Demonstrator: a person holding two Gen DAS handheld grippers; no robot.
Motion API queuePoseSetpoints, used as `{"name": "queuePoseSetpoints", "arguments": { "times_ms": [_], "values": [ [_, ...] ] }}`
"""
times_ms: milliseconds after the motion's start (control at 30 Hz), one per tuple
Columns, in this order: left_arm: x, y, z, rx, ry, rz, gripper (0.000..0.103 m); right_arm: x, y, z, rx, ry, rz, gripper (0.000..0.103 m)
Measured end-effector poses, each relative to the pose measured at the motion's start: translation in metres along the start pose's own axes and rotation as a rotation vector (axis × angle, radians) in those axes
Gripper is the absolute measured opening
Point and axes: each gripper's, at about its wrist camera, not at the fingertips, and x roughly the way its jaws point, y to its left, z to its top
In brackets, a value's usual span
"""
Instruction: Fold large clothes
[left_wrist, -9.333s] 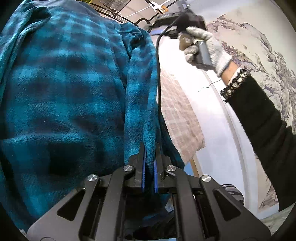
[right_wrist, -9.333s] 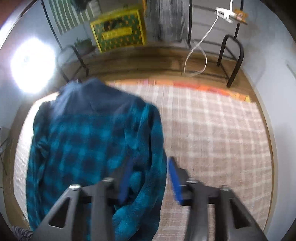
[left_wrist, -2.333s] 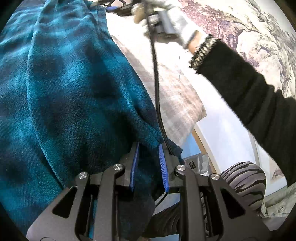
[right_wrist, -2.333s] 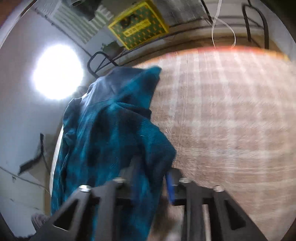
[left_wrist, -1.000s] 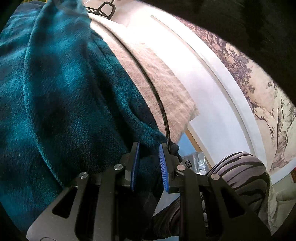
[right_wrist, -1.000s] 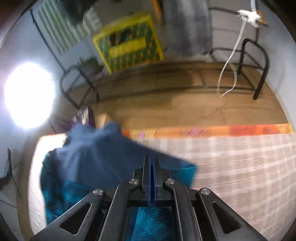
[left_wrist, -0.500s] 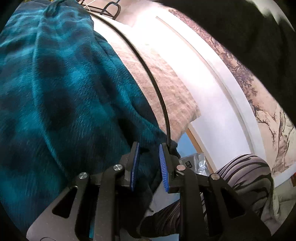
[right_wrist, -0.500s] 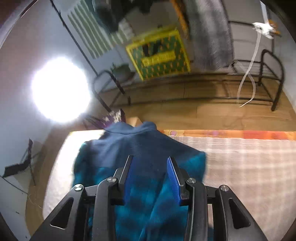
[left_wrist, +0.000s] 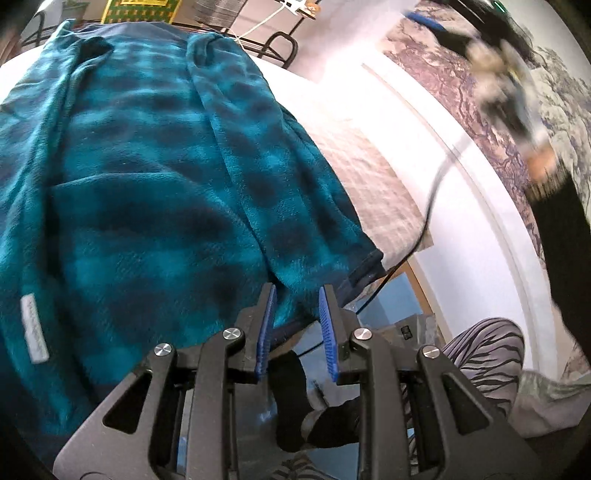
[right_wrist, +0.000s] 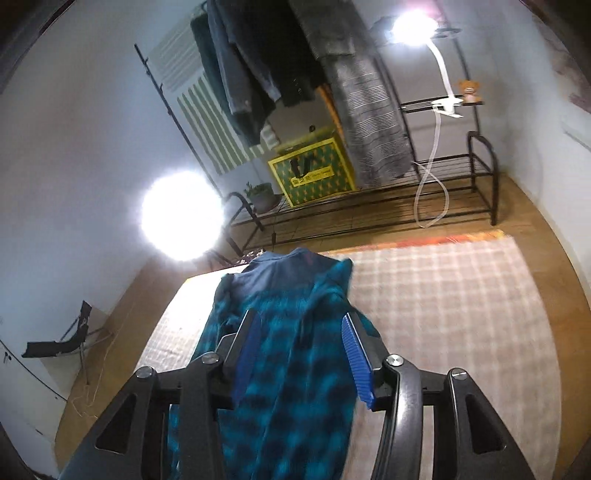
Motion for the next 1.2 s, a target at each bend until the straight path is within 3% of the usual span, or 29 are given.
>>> {"name": "queuePoseSetpoints", "arguments": {
  "times_ms": [133, 200, 300, 367, 467, 533, 733, 800, 833, 900, 967, 1100, 1200],
  "values": [
    [0.009, -0.027, 0.007, 0.066, -0.011, -0.001, 0.026, -0.056, -0.007, -0.05, 0.024, -0.014, -0.021, 0.049],
    [0.019, -0.049, 0.011, 0.12, -0.012, -0.013, 0.046, -0.077, -0.015, -0.079, 0.057, -0.017, -0.029, 0.049],
    [0.044, -0.077, 0.016, 0.202, -0.008, 0.002, 0.048, -0.092, -0.03, -0.116, 0.102, -0.015, -0.056, 0.049],
    [0.068, -0.095, 0.018, 0.258, 0.015, 0.041, 0.05, -0.101, -0.043, -0.141, 0.138, -0.014, -0.086, 0.049],
    [0.101, -0.112, 0.013, 0.347, 0.08, 0.135, 0.061, -0.109, -0.067, -0.169, 0.24, -0.019, -0.068, 0.049],
    [0.122, -0.113, 0.007, 0.373, 0.129, 0.194, 0.061, -0.112, -0.08, -0.182, 0.292, -0.02, -0.053, 0.049],
    [0.135, -0.118, 0.002, 0.455, 0.103, 0.292, 0.061, -0.104, -0.094, -0.188, 0.3, 0.001, -0.054, 0.05],
    [0.136, -0.118, 0.001, 0.491, 0.084, 0.324, 0.047, -0.09, -0.094, -0.182, 0.291, 0.009, -0.032, 0.051],
    [0.136, -0.117, 0.001, 0.494, 0.077, 0.327, 0.045, -0.09, -0.094, -0.182, 0.291, 0.009, -0.032, 0.052],
    [0.131, -0.109, 0.008, 0.437, 0.074, 0.287, 0.027, -0.076, -0.092, -0.176, 0.289, 0.011, -0.02, 0.053],
    [0.122, -0.102, 0.015, 0.358, 0.073, 0.237, 0.02, -0.057, -0.092, -0.17, 0.293, 0.021, -0.003, 0.054],
    [0.084, -0.089, 0.022, 0.165, -0.013, 0.123, 0.017, -0.011, -0.095, -0.159, 0.327, 0.047, 0.064, 0.071],
    [0.06, -0.089, 0.025, 0.107, -0.075, 0.086, 0.016, 0.037, -0.104, -0.158, 0.398, 0.087, 0.121, 0.072]
  ]
}}
